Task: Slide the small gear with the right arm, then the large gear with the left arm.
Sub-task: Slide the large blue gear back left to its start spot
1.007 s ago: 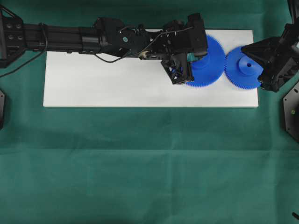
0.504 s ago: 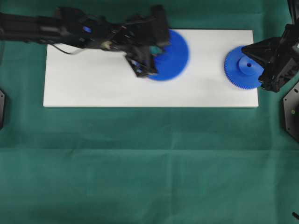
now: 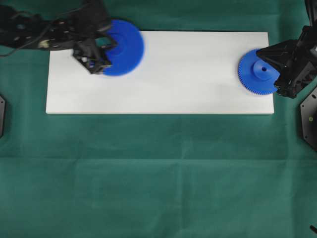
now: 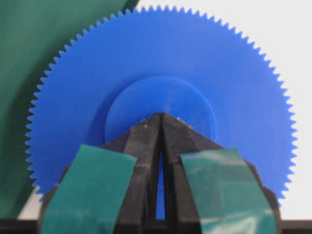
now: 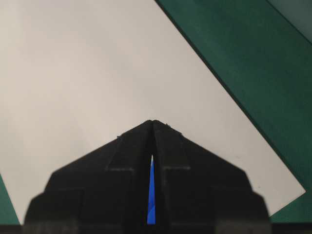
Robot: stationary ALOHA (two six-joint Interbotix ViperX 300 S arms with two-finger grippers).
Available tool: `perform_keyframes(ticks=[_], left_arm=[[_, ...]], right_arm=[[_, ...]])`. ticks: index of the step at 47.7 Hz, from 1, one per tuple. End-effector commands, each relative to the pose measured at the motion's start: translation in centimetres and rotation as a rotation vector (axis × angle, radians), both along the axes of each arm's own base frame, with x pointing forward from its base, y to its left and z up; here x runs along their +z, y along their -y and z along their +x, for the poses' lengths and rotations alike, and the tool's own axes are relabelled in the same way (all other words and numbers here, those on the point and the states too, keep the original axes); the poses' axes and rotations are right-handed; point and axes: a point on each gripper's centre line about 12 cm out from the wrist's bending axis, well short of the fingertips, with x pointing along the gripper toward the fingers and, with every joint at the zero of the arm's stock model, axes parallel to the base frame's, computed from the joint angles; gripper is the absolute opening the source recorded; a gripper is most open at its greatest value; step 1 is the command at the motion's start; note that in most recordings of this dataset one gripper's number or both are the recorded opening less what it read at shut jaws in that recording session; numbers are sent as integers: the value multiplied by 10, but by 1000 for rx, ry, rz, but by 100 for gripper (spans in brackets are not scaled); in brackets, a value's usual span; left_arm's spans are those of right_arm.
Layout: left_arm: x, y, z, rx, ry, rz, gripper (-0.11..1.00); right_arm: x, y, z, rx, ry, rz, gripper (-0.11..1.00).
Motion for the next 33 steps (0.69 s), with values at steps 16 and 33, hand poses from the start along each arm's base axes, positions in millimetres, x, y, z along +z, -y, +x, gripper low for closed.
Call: perform_keyframes(ticks=[16,33], left_arm=[[-23,47,-88,100,-84,-111,0],[-4,64,-95,85,0,-98,0]], right_arm=[[3,0,2,2,12,1,50],[2,0,2,3,14,3,50]])
